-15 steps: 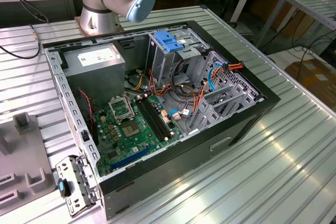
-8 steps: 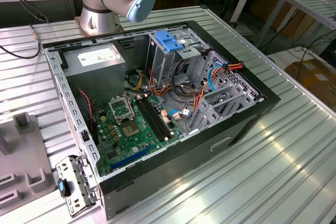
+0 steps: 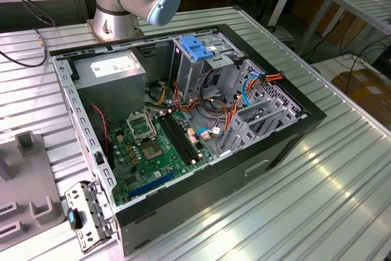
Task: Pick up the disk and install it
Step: 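Pick up the disk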
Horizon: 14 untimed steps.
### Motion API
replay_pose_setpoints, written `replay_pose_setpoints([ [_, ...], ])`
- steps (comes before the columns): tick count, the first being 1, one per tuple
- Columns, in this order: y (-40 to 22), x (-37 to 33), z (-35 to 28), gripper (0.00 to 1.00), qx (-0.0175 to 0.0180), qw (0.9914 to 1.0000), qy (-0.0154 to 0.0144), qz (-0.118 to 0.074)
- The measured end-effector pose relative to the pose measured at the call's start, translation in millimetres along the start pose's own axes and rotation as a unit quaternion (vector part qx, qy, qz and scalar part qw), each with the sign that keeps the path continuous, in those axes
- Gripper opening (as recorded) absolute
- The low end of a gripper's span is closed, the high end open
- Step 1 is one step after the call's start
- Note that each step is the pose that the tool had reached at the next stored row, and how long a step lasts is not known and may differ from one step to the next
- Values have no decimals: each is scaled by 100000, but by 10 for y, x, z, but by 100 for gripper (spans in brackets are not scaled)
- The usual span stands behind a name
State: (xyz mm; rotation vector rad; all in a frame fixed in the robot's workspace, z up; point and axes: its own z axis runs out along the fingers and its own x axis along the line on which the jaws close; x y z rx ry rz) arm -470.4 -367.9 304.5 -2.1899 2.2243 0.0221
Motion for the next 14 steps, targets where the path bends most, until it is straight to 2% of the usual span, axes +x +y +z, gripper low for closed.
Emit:
replay_pose_setpoints([
  [14,-1,-3,-123,37,-3,100000,-45,0],
])
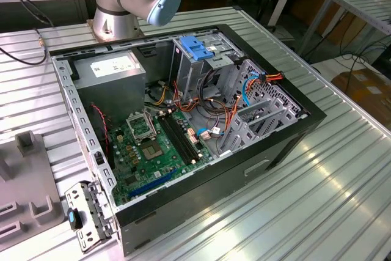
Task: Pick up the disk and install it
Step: 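Pick up the disk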
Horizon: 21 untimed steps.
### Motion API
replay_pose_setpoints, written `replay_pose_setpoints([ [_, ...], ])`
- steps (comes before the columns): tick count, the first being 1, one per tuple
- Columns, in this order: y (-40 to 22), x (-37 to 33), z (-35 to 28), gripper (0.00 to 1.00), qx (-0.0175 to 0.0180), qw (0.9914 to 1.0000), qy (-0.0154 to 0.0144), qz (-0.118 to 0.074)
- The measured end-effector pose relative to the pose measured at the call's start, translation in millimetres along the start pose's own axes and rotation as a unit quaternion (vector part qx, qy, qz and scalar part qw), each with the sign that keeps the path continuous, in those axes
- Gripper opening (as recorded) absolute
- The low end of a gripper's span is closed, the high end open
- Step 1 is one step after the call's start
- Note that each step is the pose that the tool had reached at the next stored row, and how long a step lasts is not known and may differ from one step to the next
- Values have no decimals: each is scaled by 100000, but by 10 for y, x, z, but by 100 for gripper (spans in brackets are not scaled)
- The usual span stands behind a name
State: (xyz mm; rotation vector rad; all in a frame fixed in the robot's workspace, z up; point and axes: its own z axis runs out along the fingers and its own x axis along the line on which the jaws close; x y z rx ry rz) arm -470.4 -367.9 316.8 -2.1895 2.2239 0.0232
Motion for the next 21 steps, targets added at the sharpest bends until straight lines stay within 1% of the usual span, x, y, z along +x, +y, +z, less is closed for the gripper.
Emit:
replay_pose_setpoints([
  [16,0,-4,-142,37,3,100000,-26,2],
  [21,-1,-4,-168,37,11,100000,-30,1],
])
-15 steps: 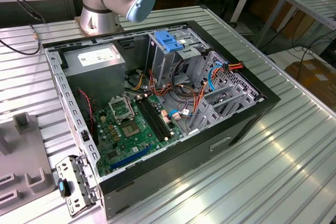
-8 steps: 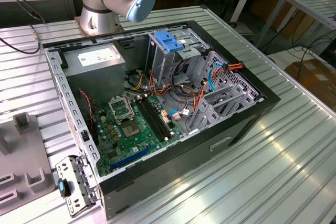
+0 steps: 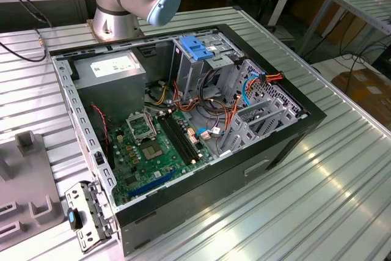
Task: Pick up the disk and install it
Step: 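Pick up the disk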
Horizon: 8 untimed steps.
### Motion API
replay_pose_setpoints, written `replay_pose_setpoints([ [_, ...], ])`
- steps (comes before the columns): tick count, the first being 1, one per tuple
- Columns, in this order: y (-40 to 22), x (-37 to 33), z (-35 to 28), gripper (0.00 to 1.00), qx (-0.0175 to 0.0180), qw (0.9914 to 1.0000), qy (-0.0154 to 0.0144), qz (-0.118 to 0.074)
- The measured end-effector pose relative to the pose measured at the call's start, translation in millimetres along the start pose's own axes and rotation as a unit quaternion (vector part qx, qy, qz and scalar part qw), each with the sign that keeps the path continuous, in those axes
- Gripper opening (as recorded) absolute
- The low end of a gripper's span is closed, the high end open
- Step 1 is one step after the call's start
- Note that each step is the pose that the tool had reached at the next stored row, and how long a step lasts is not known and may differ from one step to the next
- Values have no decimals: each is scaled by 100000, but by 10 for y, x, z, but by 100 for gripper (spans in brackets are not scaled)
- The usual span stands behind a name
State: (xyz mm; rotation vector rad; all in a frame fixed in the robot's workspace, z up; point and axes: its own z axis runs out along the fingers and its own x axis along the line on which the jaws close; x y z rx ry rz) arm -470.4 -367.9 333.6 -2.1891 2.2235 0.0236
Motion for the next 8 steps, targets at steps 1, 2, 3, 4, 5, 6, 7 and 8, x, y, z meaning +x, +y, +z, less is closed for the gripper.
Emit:
replay_pose_setpoints([
  [1,0,0,-4,37,-8,100000,3,0],
  [2,0,0,-8,37,-10,100000,5,-1],
  [3,0,0,-12,37,-9,100000,5,1],
  [4,0,0,-16,37,-9,100000,4,0],
  [5,0,0,-20,37,-10,100000,2,-1],
  [6,0,-1,-27,37,-12,100000,3,-1],
  [7,0,-1,-32,37,-12,100000,3,-1],
  [8,0,-1,-37,37,-7,100000,2,0],
])
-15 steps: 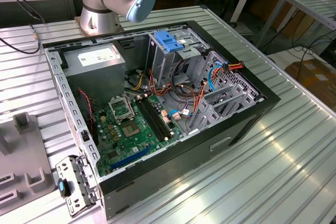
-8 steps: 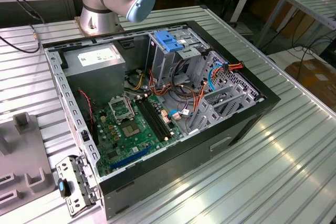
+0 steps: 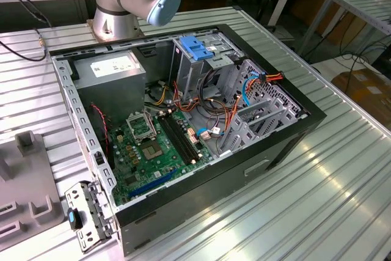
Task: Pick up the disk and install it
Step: 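Pick up the disk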
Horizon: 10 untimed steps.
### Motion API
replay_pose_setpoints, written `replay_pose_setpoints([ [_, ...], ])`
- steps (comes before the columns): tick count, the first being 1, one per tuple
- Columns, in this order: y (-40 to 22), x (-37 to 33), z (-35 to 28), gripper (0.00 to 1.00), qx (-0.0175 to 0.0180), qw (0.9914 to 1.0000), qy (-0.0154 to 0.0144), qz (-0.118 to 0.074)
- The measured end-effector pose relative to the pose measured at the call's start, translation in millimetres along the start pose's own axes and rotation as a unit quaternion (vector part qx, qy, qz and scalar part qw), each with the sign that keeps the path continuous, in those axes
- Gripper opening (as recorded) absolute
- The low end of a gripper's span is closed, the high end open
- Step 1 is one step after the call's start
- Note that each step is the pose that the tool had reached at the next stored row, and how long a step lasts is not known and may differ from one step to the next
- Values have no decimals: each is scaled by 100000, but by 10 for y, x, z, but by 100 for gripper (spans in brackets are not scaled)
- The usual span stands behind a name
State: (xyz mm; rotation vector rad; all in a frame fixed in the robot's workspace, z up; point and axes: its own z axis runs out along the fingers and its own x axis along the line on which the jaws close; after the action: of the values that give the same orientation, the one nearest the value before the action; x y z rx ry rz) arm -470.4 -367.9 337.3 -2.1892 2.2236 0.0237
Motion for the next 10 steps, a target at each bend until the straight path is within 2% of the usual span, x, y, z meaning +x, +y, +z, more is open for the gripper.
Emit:
replay_pose_setpoints([
  [3,0,-1,-28,37,8,100000,-5,-1],
  [10,0,-2,-50,37,0,100000,-23,3],
])
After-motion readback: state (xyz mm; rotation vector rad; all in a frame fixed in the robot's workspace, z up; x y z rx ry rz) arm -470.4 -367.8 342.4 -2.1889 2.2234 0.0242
